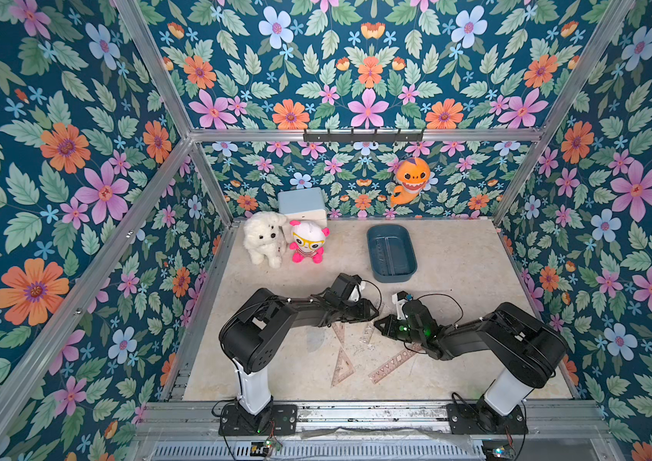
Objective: Put the scattered rulers into the storage box
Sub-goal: Pick up the ruler from the center of the board.
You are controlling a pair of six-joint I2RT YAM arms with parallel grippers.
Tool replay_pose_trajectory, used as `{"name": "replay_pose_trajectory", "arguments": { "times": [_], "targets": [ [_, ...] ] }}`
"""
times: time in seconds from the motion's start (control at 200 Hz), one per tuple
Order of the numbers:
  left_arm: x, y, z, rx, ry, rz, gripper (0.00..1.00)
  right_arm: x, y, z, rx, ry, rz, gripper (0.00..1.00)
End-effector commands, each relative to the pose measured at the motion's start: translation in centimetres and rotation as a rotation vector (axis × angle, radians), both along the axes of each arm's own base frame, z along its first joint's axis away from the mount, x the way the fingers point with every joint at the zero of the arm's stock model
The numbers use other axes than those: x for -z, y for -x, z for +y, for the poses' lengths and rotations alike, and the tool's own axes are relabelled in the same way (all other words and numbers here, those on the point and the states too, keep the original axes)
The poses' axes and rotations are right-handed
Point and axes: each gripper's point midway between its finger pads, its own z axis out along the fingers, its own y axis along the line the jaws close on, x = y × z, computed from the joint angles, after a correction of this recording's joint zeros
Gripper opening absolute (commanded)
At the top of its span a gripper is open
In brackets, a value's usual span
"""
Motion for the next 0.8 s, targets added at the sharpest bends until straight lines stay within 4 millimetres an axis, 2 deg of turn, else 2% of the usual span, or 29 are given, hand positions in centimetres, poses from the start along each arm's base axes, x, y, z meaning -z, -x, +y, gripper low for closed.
{"name": "replay_pose_trajectory", "arguments": {
  "times": [0.0, 0.49, 0.65, 0.78, 0.8],
  "targets": [
    [4.0, 3.7, 3.4, -0.016, -0.179, 0.186, 0.47, 2.7, 1.3, -1.7, 0.016, 0.098, 0.082, 0.0],
    [3.7, 4.2, 2.7, 0.001, -0.167, 0.181, 0.35, 3.2, 1.2, -1.6, 0.016, 0.097, 0.086, 0.0],
    [3.5, 4.1, 2.8, -0.003, -0.173, 0.177, 0.25, 2.9, 1.2, -1.6, 0.016, 0.083, 0.082, 0.0],
    [3.0, 3.8, 2.9, -0.007, -0.187, 0.158, 0.08, 1.8, 1.2, -2.0, 0.014, 0.083, 0.065, 0.0],
    [2.9, 3.7, 2.9, -0.008, -0.188, 0.153, 0.05, 0.7, 1.0, -1.9, 0.014, 0.066, 0.041, 0.0]
  ]
}}
